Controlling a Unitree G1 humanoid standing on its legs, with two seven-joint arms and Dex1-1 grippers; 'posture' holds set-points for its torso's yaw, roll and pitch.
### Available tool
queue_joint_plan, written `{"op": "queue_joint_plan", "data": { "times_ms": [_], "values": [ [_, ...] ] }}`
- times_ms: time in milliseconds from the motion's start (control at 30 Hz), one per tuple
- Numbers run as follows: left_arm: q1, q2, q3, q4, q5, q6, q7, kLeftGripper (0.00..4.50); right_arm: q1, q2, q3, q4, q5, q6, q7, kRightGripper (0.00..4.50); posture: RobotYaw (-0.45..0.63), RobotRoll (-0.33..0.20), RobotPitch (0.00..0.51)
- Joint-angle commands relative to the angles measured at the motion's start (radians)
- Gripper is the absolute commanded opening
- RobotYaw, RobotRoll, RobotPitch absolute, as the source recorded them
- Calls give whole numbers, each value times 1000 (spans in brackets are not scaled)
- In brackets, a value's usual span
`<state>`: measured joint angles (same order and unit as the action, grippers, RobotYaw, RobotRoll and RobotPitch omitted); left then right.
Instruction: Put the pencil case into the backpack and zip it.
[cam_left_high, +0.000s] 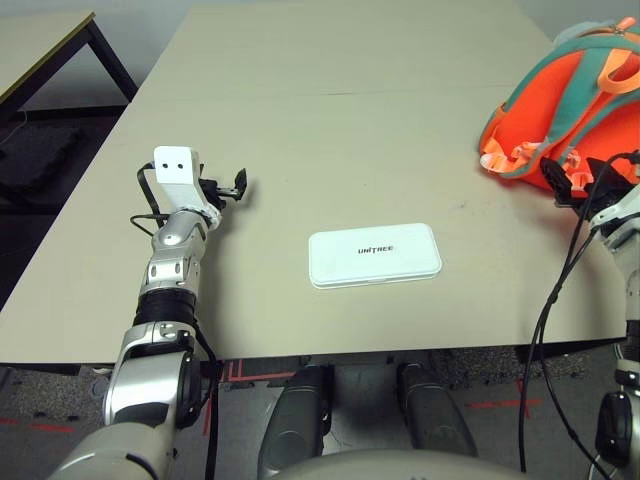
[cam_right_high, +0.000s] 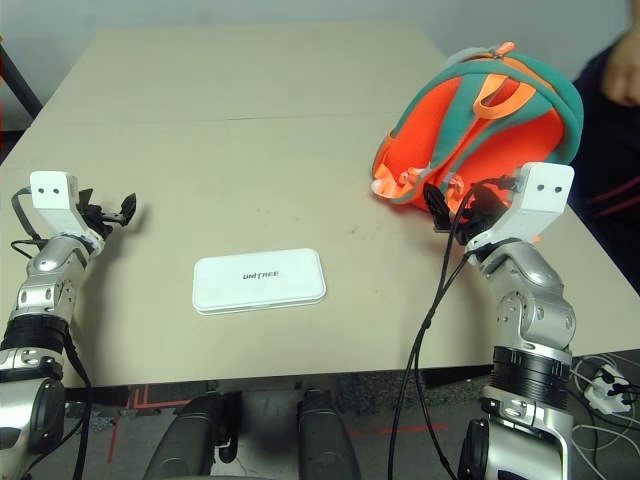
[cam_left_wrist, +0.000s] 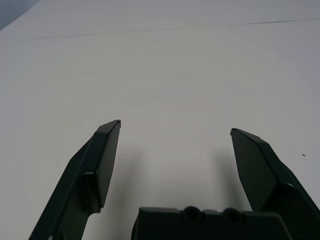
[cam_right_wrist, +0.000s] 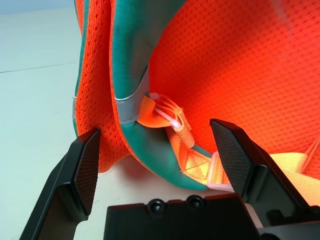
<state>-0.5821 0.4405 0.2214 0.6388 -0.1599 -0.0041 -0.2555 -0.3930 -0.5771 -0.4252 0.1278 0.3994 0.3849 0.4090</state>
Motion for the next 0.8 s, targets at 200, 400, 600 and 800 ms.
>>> {"op": "queue_joint_plan", "data": {
  "times_ms": [200,400,600,800],
  "values": [
    [-22,-43,-25,12,7,0,-31,4500,39,-66,-68,-76,24,29,-5,4480,-35,0,193],
    [-98,39,-29,-72,-125,196,-321,4500,-42,-148,-110,-151,189,281,22,4480,5,0,155],
    [-163,323,-29,-241,-429,918,-707,4500,-85,-264,-40,-210,404,684,123,4172,59,0,120],
    [-102,423,-73,-292,-579,1309,-833,4500,-33,-305,106,-298,441,848,189,2485,81,0,128]
  ]
}}
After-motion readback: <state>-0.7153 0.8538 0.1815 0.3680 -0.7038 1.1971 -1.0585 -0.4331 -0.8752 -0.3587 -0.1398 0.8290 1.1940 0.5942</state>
